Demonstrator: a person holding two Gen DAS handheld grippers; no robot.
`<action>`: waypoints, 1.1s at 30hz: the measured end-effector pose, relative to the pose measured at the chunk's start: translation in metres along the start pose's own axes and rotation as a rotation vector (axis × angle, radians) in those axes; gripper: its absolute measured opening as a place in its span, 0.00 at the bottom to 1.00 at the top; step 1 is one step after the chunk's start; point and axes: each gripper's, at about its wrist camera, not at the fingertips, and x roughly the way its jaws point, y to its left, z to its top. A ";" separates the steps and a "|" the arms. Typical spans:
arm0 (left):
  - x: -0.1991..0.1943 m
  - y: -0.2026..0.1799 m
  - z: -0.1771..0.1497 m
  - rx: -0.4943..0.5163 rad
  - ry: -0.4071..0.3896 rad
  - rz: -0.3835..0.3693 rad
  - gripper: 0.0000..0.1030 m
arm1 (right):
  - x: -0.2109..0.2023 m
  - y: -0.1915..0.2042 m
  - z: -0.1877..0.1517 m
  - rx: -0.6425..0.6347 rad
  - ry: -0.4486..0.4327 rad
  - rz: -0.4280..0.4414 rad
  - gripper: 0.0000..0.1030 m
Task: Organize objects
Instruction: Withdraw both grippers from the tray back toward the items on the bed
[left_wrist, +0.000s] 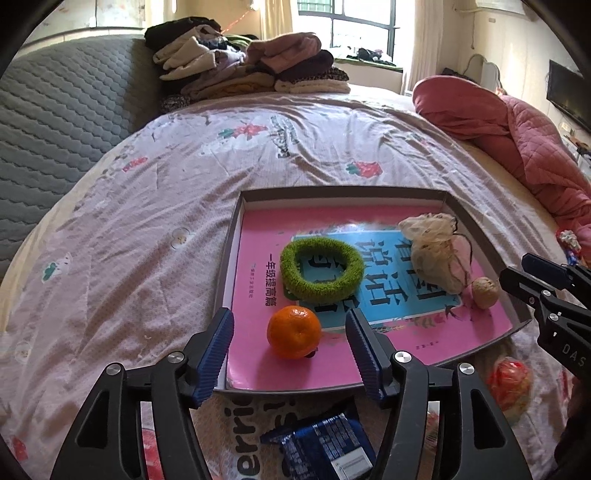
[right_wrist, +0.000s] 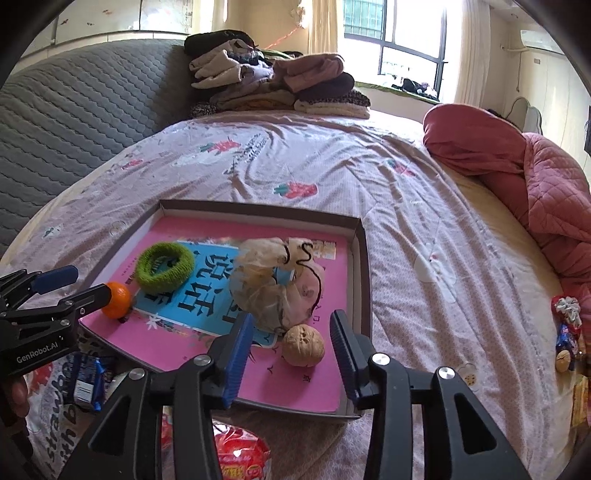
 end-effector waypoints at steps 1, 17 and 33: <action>-0.004 0.000 0.000 -0.001 -0.005 0.005 0.63 | -0.003 0.001 0.000 -0.001 -0.005 0.001 0.44; -0.077 0.001 0.009 -0.004 -0.100 0.010 0.67 | -0.074 0.017 0.015 -0.037 -0.115 0.015 0.46; -0.159 0.001 0.002 0.004 -0.195 0.016 0.67 | -0.152 0.033 0.017 -0.061 -0.221 0.028 0.48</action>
